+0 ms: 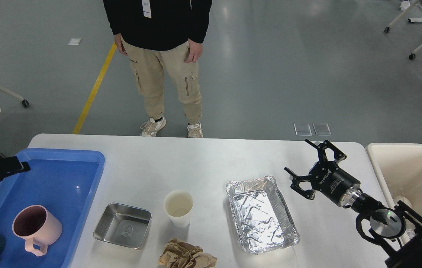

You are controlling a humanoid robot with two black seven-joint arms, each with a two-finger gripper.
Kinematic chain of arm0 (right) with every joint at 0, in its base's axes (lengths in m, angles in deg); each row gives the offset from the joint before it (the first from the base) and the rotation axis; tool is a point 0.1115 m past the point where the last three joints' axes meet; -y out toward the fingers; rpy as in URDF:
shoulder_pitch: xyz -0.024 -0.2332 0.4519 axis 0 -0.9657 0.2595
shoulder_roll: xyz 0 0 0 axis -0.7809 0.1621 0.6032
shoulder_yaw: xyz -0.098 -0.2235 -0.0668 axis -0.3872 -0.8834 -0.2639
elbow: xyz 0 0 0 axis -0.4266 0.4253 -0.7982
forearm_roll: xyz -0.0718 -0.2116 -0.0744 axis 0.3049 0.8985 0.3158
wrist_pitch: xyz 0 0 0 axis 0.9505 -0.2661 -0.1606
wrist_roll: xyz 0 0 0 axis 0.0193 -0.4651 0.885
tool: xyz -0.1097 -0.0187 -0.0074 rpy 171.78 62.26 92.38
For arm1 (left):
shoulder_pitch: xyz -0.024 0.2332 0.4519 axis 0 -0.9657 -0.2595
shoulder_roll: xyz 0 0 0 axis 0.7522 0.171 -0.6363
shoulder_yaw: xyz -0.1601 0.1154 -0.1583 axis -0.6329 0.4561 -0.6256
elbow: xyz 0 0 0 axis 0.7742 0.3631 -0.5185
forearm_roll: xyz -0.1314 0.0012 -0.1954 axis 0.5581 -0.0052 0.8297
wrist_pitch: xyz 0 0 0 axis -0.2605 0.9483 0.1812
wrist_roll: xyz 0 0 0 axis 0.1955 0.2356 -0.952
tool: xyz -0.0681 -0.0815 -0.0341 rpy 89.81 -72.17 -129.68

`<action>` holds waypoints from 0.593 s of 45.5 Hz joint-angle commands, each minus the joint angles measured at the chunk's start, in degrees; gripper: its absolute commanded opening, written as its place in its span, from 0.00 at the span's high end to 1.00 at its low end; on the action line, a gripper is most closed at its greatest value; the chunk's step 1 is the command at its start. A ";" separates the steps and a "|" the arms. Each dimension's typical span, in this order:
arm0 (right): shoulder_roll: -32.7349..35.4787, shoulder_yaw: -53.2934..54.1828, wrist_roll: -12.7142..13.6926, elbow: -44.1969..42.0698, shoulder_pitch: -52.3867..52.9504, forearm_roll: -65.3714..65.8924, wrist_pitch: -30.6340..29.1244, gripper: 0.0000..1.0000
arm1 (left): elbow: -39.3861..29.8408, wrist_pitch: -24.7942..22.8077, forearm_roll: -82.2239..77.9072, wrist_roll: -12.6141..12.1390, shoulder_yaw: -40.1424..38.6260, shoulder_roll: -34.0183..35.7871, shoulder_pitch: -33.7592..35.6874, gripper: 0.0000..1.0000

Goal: Tidy desktop
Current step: 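Release the mug and lift the left gripper away, then reach the left gripper to the steel dish and grasp its edge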

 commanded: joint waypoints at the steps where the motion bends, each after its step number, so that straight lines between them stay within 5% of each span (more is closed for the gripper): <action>1: 0.20 0.15 0.00 0.05 -0.16 0.00 0.00 0.00 | 2.48 -1.24 -14.02 1.64 -0.04 -4.68 0.08 0.03; 27: 0.38 1.03 0.00 1.20 -0.51 0.00 0.17 0.00 | 11.18 -8.19 -29.23 2.52 5.31 -21.73 2.72 0.03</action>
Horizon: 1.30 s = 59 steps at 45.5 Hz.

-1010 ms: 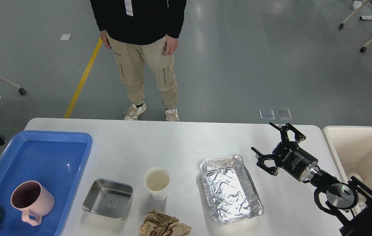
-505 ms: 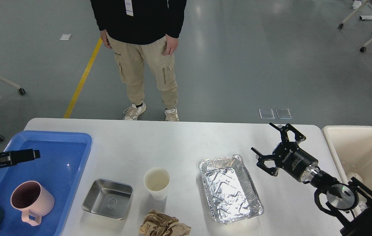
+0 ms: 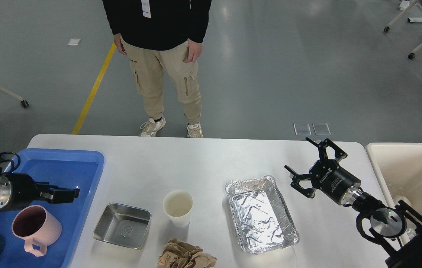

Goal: Tidy desktop
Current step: 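Reach the left gripper to the steel dish and grasp its edge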

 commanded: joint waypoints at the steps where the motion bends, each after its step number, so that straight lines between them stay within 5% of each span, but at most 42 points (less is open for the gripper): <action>1: 0.16 0.13 0.00 0.13 -0.10 0.00 0.01 0.00 | 2.70 -0.09 -0.01 0.18 3.28 -3.36 1.03 0.03; 11: 0.16 0.22 0.00 0.83 -0.18 0.00 0.10 0.00 | 4.64 -0.18 -0.10 1.06 5.04 -6.62 1.20 0.03; 27: 0.34 0.30 0.00 1.10 -0.27 0.00 0.10 0.00 | 9.56 0.26 -5.37 7.74 7.06 -11.80 1.12 0.03; 47: 0.95 0.83 0.00 2.68 -1.59 0.00 0.10 0.00 | 15.80 0.87 -6.87 9.06 7.86 -17.43 1.20 0.08; 59: 0.95 0.83 -0.09 2.77 -1.94 0.00 0.10 0.00 | 17.65 0.87 -9.15 11.34 7.94 -18.40 0.68 0.24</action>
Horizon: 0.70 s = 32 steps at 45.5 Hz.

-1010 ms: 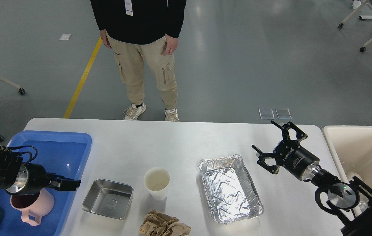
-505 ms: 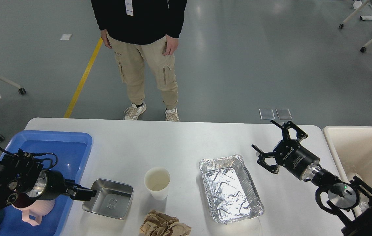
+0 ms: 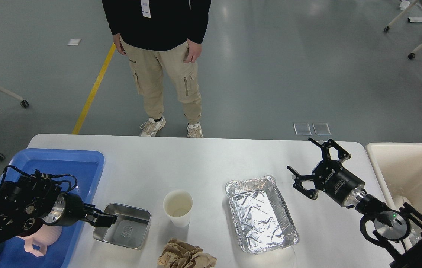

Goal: Tidy desktop
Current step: 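Reach the left gripper to the steel dish and grasp its edge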

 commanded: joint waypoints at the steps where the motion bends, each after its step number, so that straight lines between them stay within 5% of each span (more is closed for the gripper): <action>1: 0.00 0.00 -0.03 0.05 -0.21 0.00 0.00 0.00 | 0.85 0.00 -2.26 1.50 0.03 -0.25 -0.50 0.24; 10: 0.00 0.35 -0.03 0.05 -0.30 0.00 0.00 0.00 | 2.35 0.09 -3.49 3.17 0.56 -0.16 -0.68 0.34; 15: 0.00 0.35 -0.03 0.13 -0.56 0.00 0.00 0.00 | 3.14 0.27 -3.93 3.78 0.56 -0.25 -0.59 0.68; 24: 0.00 0.44 -0.03 0.22 -0.83 0.00 -0.09 0.00 | 4.37 0.27 -4.55 6.68 0.56 -0.34 -0.68 0.83; 32: 0.09 0.52 -0.03 0.75 -1.09 0.00 -0.09 0.00 | 4.98 0.27 -5.16 7.74 0.56 -0.34 -0.68 0.86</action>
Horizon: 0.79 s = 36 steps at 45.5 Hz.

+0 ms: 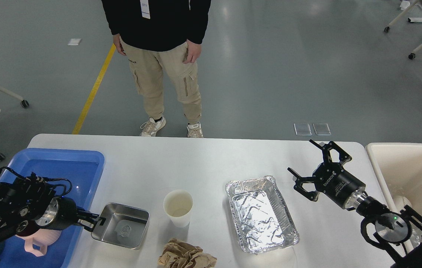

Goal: Tidy desktop
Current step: 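Reach the left gripper to the steel dish and grasp its edge, then lift the steel dish and carry it over the blue tray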

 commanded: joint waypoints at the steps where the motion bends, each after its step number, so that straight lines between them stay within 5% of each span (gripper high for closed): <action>1: 0.06 0.05 0.00 0.26 -0.07 0.00 -0.05 0.00 | 0.38 -0.01 -0.27 0.96 0.01 -0.09 -0.03 0.87; 10: 0.06 0.13 0.00 0.26 -0.33 0.00 -0.05 0.00 | 0.65 -0.01 -1.50 3.34 0.01 -0.09 -0.03 0.99; 36: -0.03 0.05 0.00 0.35 -0.42 0.00 0.04 0.00 | -2.07 -0.80 -1.15 6.76 -1.14 1.67 2.96 1.00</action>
